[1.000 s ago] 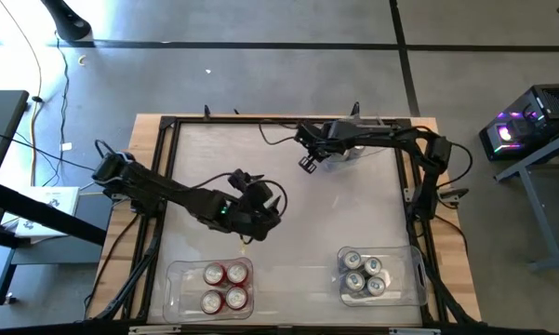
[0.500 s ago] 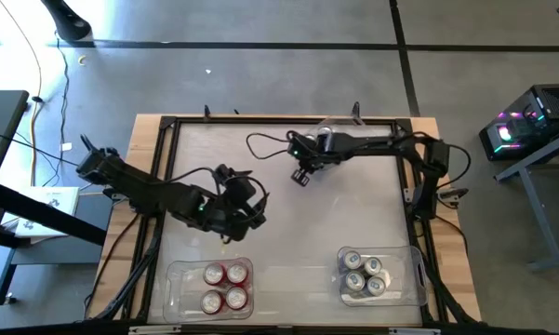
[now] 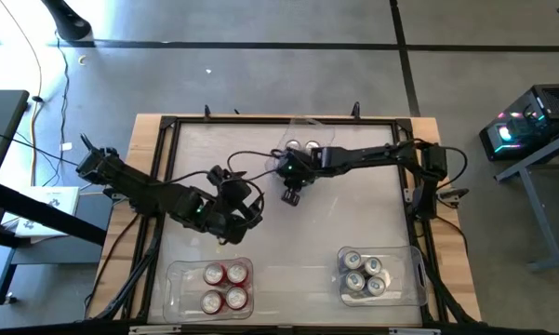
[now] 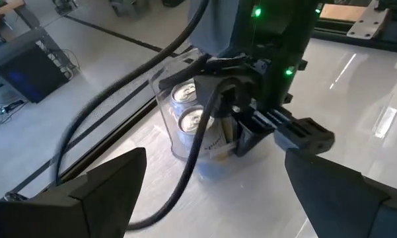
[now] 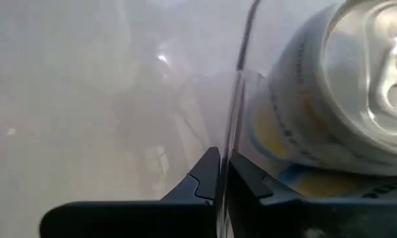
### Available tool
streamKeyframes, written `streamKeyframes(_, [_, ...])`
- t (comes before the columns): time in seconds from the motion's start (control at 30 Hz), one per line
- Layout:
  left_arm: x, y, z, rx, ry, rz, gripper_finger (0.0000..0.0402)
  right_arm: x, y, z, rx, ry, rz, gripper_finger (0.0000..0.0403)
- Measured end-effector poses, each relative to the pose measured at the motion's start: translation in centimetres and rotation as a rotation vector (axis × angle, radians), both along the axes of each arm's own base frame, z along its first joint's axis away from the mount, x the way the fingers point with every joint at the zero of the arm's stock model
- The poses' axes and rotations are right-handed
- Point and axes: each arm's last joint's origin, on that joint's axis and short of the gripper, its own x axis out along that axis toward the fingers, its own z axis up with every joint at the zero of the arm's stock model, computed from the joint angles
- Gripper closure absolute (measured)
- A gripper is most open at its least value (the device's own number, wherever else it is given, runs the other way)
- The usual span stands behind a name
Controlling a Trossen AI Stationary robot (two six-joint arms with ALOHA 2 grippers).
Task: Sort soda cans
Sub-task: Move the top right transparent bin to the top center of the table
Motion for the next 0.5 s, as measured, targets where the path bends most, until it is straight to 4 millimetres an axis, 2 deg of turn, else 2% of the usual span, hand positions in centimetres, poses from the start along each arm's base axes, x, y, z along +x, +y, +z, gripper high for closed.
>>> streamKeyframes(0.27, [-0.6,-0.4,0.0,0.0,-0.007,0.015,0.0046,0.7,1.5,0.3,-0.051,-0.066,0.182,0.0394])
streamKeyframes(0.5, [-0.8,-0.6,-0.1,0.005,-0.014,0.018,0.0046,1.0,1.6,0.5,-0.121,-0.098,0.304,0.0394])
